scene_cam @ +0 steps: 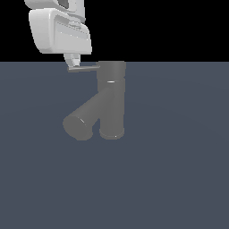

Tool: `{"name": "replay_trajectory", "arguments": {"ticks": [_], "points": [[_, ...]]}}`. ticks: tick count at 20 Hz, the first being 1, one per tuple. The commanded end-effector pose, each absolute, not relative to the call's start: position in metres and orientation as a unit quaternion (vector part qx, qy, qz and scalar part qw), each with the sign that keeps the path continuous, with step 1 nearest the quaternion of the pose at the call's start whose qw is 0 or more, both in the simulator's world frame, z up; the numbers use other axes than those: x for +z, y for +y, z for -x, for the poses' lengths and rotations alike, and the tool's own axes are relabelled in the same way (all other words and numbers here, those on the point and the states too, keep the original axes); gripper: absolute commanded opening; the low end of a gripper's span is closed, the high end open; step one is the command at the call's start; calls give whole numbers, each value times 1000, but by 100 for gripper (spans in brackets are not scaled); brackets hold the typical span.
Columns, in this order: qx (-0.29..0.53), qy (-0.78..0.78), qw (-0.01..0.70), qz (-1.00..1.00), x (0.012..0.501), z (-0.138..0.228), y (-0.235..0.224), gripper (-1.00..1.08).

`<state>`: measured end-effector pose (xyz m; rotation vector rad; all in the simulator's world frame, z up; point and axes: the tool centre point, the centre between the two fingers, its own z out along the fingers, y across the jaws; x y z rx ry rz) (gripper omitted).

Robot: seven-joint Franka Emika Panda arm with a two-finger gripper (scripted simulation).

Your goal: Turn on the faucet by rotating a designated handle.

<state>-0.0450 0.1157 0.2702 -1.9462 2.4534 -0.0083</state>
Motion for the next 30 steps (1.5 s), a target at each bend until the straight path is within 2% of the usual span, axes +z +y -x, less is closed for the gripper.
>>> {"name": "replay_trajectory", "arguments": {"ticks": [1,16,18,30], "points": [[-2,787,1,617,270,54,105,-100],[0,786,0,619,270,97,81,-100],[-2,782,2,623,270,93,88,-100],[-1,784,1,620,270,108,20,-100]]}}
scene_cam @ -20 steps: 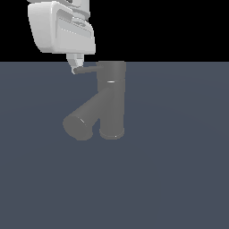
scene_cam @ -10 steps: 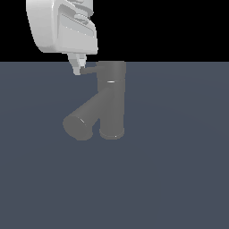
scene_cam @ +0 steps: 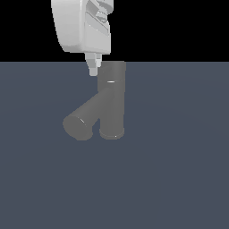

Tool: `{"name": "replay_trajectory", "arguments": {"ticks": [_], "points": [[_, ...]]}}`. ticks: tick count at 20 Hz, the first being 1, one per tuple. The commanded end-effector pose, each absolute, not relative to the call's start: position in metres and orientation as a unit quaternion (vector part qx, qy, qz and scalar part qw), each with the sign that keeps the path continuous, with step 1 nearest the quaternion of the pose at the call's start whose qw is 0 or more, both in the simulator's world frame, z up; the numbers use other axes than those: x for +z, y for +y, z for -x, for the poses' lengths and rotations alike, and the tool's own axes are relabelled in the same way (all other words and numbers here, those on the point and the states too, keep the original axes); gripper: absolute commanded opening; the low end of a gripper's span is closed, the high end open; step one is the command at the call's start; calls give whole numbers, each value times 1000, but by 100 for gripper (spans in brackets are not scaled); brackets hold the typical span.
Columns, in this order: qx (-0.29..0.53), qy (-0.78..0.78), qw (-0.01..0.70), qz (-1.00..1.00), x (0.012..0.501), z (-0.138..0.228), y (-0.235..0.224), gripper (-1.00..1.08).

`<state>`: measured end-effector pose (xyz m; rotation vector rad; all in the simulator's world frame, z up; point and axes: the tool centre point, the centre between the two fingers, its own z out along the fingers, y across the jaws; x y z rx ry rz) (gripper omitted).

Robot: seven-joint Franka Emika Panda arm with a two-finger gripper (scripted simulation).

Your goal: Turn on the faucet by rotating a designated handle.

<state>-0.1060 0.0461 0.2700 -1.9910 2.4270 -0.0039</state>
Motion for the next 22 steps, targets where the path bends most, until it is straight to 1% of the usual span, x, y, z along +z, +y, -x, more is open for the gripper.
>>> {"name": "replay_trajectory", "arguments": {"ticks": [1,7,8,9,22], "points": [[-1,784,1,620,270,109,14,-100],[0,785,0,619,270,116,-21,-100],[0,785,0,619,270,116,-21,-100],[-2,771,0,636,270,115,5,-100],[-1,778,0,629,270,87,-42,-100]]}}
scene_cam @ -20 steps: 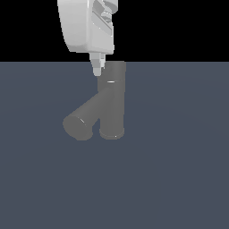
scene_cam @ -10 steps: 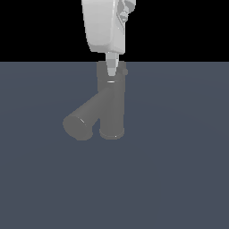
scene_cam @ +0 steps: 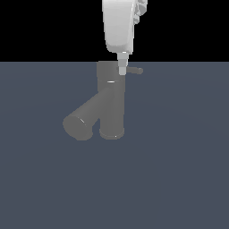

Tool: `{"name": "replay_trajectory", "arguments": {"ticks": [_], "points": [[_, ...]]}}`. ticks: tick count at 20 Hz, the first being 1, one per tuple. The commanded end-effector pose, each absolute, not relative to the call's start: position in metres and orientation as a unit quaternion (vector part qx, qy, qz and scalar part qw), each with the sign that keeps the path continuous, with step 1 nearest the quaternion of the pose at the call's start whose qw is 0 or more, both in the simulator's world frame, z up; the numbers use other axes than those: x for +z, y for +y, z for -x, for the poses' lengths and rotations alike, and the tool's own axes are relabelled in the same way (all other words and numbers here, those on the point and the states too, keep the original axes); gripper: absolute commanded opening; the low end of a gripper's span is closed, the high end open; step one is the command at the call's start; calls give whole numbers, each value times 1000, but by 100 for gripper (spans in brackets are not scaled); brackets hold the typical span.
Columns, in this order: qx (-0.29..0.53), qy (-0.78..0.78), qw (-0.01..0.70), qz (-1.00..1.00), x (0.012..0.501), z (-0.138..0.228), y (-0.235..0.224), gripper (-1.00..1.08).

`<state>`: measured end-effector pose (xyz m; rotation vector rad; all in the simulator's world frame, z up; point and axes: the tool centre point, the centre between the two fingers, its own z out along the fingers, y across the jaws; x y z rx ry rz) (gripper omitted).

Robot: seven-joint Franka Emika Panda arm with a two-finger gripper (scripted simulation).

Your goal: Turn on the faucet by rotating a designated handle.

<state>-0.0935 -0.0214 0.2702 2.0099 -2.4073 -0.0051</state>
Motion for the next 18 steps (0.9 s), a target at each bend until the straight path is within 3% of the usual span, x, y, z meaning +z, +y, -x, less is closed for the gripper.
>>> {"name": "replay_trajectory", "arguments": {"ticks": [1,18], "points": [[1,-778,0,-628,270,85,-46,-100],[0,-785,0,-620,270,58,-97,-100]]}}
